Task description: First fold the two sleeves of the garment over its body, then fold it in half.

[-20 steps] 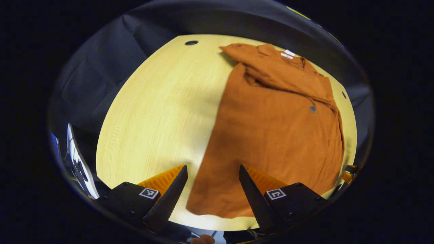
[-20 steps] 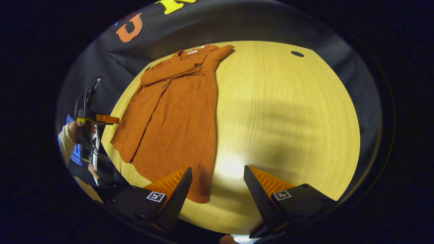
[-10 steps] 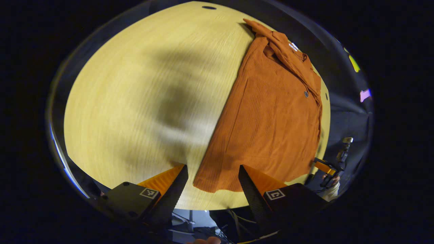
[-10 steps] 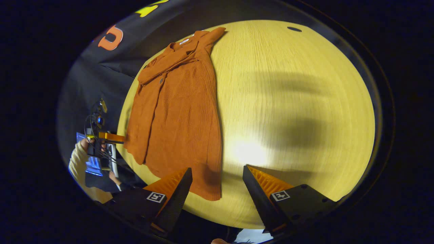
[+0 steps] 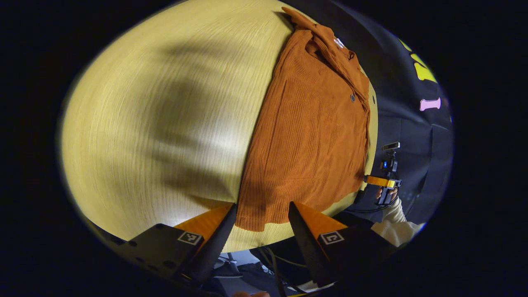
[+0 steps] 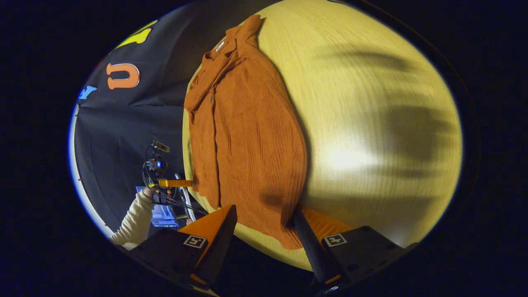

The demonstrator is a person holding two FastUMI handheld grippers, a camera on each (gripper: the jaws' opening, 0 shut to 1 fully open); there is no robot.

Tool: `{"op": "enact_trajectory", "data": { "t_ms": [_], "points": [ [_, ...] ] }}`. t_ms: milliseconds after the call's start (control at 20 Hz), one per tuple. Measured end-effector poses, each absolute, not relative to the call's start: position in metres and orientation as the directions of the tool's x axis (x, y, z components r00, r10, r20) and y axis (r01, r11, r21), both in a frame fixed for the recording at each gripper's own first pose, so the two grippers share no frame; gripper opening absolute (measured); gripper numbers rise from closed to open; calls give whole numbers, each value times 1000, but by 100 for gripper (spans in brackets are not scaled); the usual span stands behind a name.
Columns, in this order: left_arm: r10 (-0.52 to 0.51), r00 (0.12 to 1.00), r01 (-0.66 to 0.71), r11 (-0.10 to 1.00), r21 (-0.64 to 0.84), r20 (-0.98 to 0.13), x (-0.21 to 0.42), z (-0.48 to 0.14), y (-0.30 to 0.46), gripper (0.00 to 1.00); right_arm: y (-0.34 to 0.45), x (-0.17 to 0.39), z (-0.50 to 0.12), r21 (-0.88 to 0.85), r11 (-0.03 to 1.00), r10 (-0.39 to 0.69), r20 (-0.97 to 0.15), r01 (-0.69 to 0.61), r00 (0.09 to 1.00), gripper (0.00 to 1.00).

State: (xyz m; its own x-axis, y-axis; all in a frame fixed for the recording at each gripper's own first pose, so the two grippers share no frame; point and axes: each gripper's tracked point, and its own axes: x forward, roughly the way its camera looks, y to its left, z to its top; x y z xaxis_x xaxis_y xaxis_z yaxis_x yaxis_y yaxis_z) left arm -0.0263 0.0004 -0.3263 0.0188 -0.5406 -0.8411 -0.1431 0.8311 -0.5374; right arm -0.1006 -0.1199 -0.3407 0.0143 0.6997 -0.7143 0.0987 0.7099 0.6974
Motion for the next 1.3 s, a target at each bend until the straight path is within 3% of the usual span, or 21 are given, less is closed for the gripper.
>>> {"op": "enact_trajectory", "data": {
  "t_ms": [50, 100, 200, 350, 400, 500, 550, 650, 700, 750, 850, 900, 1050, 1100, 1300],
  "points": [
    [-530, 22, -125, 840, -528, -848, -29, -325, -1, 95, -115, -103, -341, 699, 709, 702, -712, 90, 5, 85],
    [-518, 27, -96, 850, -518, -855, -27, -325, -6, 89, -114, -105, -343, 695, 714, 698, -716, 88, -6, 86],
    [-486, 33, -49, 872, -487, -874, -26, -326, -11, 87, -105, -101, -345, 697, 712, 701, -713, 91, -20, 76],
    [-438, 54, -23, 898, -439, -898, -26, -337, -13, 86, -99, -99, -354, 679, 729, 683, -729, 87, -35, 74],
    [-441, 33, -47, 896, -442, -897, -34, -343, -15, 84, -102, -95, -359, 676, 731, 681, -731, 94, -41, 64],
    [-499, 69, -127, 854, -504, -864, -33, -341, -22, 33, -106, -100, -353, 686, 717, 695, -718, 126, -45, 45],
    [-513, 82, -156, 840, -519, -855, -32, -340, -25, 27, -106, -100, -351, 688, 714, 698, -715, 130, -47, 47],
    [-515, 104, -168, 834, -525, -851, -35, -342, -24, 22, -110, -101, -363, 658, 745, 665, -745, 110, -48, 46],
    [-512, 114, -165, 835, -525, -851, -36, -340, -24, 18, -114, -101, -362, 659, 743, 667, -744, 113, -47, 24],
    [-506, 120, -168, 838, -519, -854, -36, -341, -25, 15, -114, -103, -361, 660, 741, 669, -742, 120, -49, 16],
    [-470, 120, -187, 854, -485, -874, -34, -342, -23, 12, -114, -104, -365, 655, 747, 663, -748, 116, -42, 16],
    [-459, 117, -186, 861, -473, -881, -35, -341, -24, 10, -113, -104, -366, 658, 743, 666, -745, 122, -43, 8],
    [-411, 103, -182, 887, -424, -906, -36, -339, -28, 4, -112, -100, -364, 652, 752, 658, -752, 97, -36, 6],
    [-395, 97, -167, 899, -406, -914, -37, -340, -29, 3, -117, -95, -361, 637, 767, 640, -767, 74, -34, 2],
    [-366, 116, -32, 928, -371, -923, -26, -328, -41, 3, -122, -97, -337, 643, 765, 644, -765, -35, 13, 2]
  ]
}}
